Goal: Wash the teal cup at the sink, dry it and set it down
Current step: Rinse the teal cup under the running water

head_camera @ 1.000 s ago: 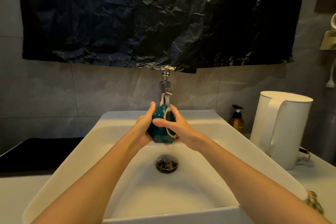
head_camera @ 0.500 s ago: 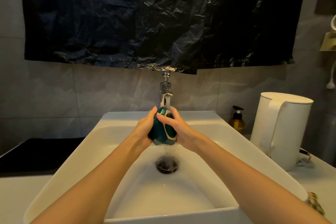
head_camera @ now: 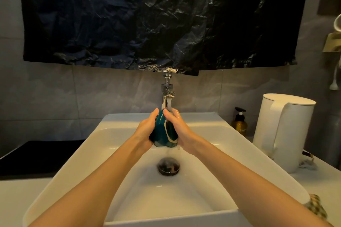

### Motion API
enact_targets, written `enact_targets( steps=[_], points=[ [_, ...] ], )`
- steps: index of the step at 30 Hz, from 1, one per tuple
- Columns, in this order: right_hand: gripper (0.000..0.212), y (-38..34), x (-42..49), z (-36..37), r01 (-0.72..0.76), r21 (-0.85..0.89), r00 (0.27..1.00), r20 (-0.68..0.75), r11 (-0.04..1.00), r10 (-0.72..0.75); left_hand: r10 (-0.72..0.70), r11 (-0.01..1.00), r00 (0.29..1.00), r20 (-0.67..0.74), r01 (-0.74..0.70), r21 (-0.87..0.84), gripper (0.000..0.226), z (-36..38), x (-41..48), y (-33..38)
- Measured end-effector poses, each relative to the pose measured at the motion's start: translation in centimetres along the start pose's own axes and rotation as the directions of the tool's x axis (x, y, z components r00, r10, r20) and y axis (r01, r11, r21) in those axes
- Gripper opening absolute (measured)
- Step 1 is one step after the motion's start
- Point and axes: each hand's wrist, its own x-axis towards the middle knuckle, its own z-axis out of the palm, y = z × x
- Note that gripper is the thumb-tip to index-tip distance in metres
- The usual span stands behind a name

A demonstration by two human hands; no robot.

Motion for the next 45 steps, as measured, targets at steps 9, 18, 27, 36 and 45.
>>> enact_targets(
  steps=[9,18,27,36,45],
  points=[
    [0.015,-0.2,-0.2,0.0,-0.001,0.029,0.997,-0.081,1.000,0.003,0.006,1.000,0.999,0.052,-0.005,-0.019,0.040,0.1,-0.6,-0.1],
    [0.060,-0.3,-0.4,0.2,-0.122,0.317,0.984,-0.083,0.941,0.156,0.210,0.960,0.965,0.158,-0.234,0.153,0.033,0.4,-1.3,-0.3],
    [0.071,1.0,-0.3,0.5,0.220,-0.146,0.972,-0.046,0.964,-0.229,0.012,1.000,0.997,0.076,-0.010,-0.026,0.040,0.8,-1.4,0.5],
    [0.034,0.5,0.3,-0.1,0.035,0.017,0.998,-0.058,0.999,-0.033,0.087,0.990,0.994,-0.073,-0.077,0.119,0.038,1.0,-0.7,0.3],
    [0.024,0.3,0.0,-1.0,0.049,0.093,0.998,0.022,0.994,-0.052,0.209,0.956,0.975,-0.076,-0.188,0.225,0.032,1.0,-1.0,0.2]
  ],
)
